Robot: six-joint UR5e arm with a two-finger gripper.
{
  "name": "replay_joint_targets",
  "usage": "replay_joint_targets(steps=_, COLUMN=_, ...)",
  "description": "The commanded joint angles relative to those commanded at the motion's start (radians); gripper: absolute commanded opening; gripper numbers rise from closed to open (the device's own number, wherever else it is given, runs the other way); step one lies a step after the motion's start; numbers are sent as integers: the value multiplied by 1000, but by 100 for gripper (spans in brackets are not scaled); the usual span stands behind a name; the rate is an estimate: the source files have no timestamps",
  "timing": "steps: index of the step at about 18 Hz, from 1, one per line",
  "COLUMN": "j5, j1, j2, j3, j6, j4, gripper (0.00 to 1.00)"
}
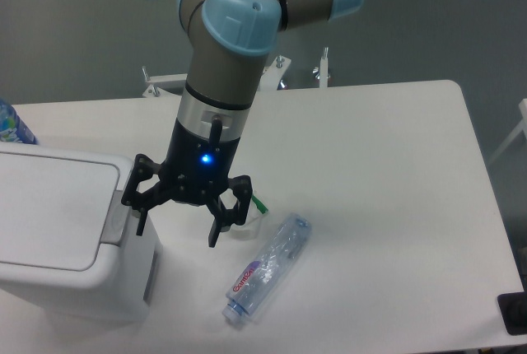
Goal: Open the trash can
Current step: 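Move the open gripper over the table toward the trash bin lid, then lower the gripper onto the bin lid edge and push it open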
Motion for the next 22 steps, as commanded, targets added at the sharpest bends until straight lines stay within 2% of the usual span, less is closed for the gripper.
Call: replay_joint_targets(steps=22, j5=2, j1=-48, j2=20, j3=-57, j6=-21, j4=9, gripper=100)
